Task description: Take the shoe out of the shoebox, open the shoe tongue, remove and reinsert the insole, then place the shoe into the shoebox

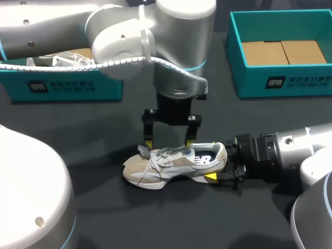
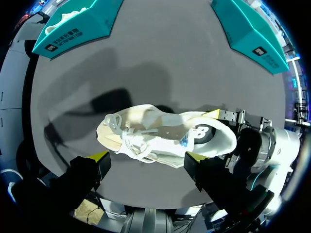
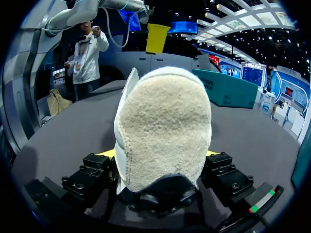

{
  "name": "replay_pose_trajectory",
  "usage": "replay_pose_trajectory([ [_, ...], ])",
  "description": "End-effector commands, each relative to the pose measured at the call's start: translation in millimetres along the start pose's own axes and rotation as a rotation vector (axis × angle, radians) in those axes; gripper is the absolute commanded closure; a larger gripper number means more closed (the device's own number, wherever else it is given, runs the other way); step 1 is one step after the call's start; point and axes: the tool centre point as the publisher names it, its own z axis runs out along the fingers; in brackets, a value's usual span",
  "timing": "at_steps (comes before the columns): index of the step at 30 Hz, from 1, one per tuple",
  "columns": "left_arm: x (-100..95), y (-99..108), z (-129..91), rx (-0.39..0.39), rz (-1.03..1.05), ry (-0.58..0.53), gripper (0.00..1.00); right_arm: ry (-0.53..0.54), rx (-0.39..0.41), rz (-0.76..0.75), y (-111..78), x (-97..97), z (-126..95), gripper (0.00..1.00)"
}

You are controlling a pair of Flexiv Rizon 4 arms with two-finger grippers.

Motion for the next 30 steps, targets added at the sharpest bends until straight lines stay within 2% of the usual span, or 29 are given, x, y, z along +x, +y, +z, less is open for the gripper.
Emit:
replay_pose_trajectory([
  [1,35.7,-2.0,7.2,-0.015,-0.01,-0.126,0.0,-0.002,0.005,0.0,0.4,0.8,-0.6,1.0],
  [6,46.4,-1.9,15.2,-0.018,-0.031,-0.18,0.0,-0.002,0.005,0.0,0.4,0.8,-0.6,1.0],
  [18,50.0,7.4,34.9,-0.012,-0.038,-0.265,0.0,-0.002,0.005,0.0,0.4,0.8,-0.6,1.0],
  [30,51.1,5.1,56.1,-0.03,-0.081,-0.381,0.0,-0.002,0.005,0.0,0.4,0.8,-0.6,1.0],
])
